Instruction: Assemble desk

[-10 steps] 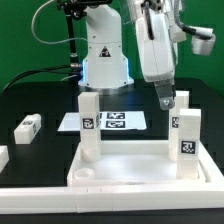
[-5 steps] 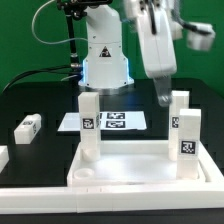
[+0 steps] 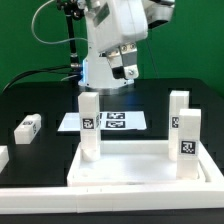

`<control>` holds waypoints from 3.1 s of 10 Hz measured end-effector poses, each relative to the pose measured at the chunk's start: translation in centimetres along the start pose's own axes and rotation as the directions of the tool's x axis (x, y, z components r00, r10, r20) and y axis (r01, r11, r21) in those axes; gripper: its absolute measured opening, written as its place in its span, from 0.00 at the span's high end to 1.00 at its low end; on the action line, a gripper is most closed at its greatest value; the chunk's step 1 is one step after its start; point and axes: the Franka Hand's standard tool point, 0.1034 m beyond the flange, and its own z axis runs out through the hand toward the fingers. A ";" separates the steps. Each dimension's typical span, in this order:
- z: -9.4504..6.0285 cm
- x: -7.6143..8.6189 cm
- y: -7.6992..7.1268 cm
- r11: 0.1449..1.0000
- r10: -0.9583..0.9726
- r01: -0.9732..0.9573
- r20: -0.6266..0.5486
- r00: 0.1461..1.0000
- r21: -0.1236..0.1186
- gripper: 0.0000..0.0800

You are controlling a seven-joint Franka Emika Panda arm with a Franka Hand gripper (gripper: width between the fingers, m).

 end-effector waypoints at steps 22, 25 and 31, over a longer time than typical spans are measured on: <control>2.7 15.5 19.2 0.477 -0.764 0.879 0.491 0.418 -0.006 0.19; 3.3 15.3 19.6 0.465 -0.685 0.885 0.638 0.353 0.010 0.19; 5.9 16.8 22.4 0.386 -0.492 0.922 0.841 0.225 -0.021 0.19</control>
Offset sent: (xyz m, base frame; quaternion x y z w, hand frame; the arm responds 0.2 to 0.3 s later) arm 0.0000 0.0000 0.0000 0.0000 0.0000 -0.1938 0.9810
